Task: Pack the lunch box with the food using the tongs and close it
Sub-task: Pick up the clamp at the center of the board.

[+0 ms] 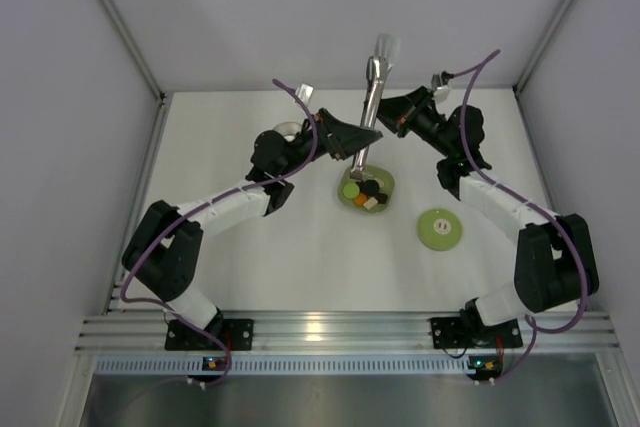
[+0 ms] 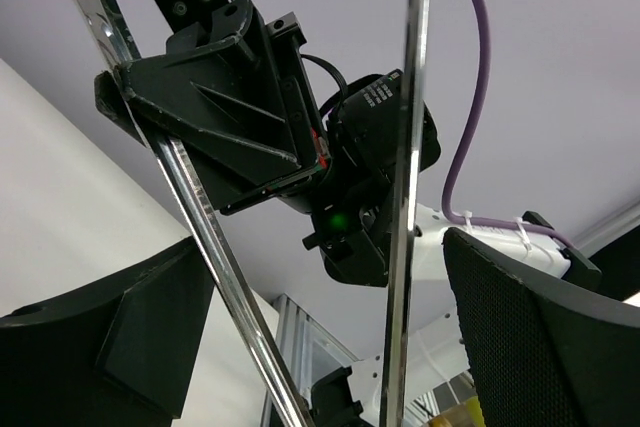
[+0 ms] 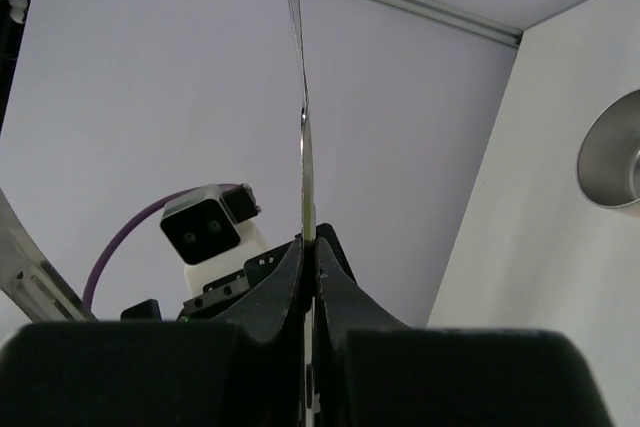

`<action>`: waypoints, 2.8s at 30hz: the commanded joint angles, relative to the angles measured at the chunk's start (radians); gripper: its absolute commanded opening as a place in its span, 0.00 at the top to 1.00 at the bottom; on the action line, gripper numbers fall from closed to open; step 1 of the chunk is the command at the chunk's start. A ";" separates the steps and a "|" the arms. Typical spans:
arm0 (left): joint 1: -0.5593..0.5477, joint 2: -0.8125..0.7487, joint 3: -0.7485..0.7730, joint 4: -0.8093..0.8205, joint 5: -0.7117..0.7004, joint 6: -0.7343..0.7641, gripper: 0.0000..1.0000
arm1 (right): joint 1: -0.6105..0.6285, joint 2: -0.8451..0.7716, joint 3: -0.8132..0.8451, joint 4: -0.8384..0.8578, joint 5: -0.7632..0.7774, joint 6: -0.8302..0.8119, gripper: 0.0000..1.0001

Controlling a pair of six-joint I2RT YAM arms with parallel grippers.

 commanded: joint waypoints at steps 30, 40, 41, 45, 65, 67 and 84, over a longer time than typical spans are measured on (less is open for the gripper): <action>-0.035 -0.033 -0.020 0.100 -0.056 -0.053 0.22 | 0.056 -0.013 -0.119 0.328 0.209 -0.016 1.00; -0.038 -0.040 -0.014 0.085 -0.055 -0.040 0.36 | 0.068 0.012 -0.116 0.358 0.204 -0.008 1.00; -0.040 -0.042 -0.014 0.083 -0.053 -0.040 0.36 | 0.068 0.010 -0.114 0.357 0.204 -0.008 1.00; -0.040 -0.046 -0.010 0.069 -0.053 -0.034 0.41 | 0.070 0.001 -0.110 0.338 0.206 -0.025 1.00; -0.040 -0.119 0.004 -0.086 -0.081 0.072 0.46 | 0.070 -0.229 -0.122 -0.003 0.350 -0.277 0.78; -0.040 -0.128 0.010 -0.122 -0.087 0.091 0.46 | 0.070 -0.252 -0.122 -0.060 0.368 -0.314 0.78; -0.040 -0.198 0.197 -0.888 -0.237 0.481 0.49 | 0.070 -0.419 -0.064 -0.487 0.549 -0.554 0.76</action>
